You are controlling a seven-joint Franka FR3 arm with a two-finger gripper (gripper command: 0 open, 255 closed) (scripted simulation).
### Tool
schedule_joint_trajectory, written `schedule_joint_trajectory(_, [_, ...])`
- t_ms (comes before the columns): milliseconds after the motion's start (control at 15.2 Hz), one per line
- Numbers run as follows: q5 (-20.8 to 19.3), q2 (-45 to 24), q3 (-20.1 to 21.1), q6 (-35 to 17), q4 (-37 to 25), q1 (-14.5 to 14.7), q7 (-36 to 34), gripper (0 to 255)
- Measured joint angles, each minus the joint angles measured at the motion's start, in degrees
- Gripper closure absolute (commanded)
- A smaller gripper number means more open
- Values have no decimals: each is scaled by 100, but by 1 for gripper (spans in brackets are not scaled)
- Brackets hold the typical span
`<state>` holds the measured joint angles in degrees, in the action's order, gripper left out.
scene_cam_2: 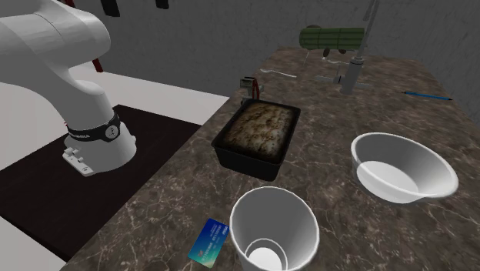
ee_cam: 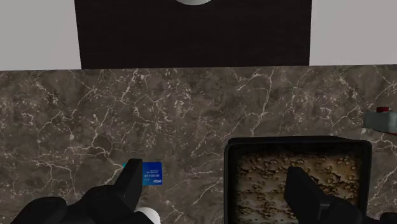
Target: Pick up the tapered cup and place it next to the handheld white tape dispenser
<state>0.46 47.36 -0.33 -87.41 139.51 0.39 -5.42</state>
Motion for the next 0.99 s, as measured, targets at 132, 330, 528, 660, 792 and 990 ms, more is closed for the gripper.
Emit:
schedule_joint_trajectory(132, [-27, -74, -9, -78, 10, -1, 29, 0])
schedule_joint_trajectory(330, [-145, -542, -30, -512, 11, 1, 147, 0])
schedule_joint_trajectory(528, [-296, -1077, -71, -1012, 5, -12, 291, 0])
schedule_joint_trajectory(660, [-396, -1509, -100, -1361, -59, -23, 381, 0])
schedule_joint_trajectory(792, [-516, -1972, -157, -1713, -160, -55, 502, 0])
schedule_joint_trajectory(990, [-642, -2627, -159, -2132, -377, -57, 570, 0])
